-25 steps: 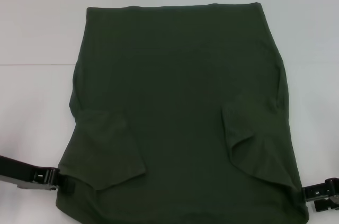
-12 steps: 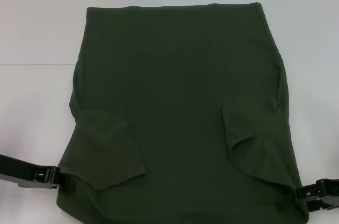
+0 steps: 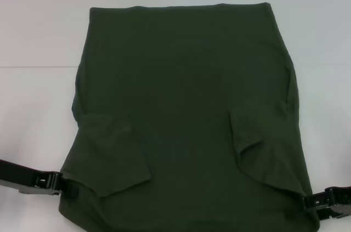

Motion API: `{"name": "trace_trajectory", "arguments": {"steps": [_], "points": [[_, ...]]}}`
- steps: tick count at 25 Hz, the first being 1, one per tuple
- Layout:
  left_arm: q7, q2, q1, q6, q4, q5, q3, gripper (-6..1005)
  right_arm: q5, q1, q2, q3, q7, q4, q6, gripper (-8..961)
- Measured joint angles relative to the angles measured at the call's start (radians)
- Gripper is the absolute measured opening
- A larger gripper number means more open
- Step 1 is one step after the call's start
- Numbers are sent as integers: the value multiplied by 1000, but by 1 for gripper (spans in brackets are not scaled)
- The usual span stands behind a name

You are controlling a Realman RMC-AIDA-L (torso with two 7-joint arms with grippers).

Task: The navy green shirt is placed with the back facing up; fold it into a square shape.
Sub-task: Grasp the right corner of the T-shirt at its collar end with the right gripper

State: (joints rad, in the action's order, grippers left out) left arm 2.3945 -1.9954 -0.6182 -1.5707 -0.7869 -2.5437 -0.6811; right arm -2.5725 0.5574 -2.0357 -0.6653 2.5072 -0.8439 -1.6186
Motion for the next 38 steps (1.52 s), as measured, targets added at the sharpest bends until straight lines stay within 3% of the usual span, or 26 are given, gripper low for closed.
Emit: {"name": "trace_trajectory", "arguments": {"steps": [23, 29, 38], "points": [[-1, 0, 0, 0, 0, 4, 0, 28, 3, 28, -23, -28, -2, 13, 15, 867], [-2, 0, 0, 0, 0, 5, 0, 28, 0, 14, -3, -30, 7, 9, 16, 867], [-2, 2, 0, 0, 0, 6, 0, 28, -2, 6, 1, -30, 4, 12, 22, 868]]}}
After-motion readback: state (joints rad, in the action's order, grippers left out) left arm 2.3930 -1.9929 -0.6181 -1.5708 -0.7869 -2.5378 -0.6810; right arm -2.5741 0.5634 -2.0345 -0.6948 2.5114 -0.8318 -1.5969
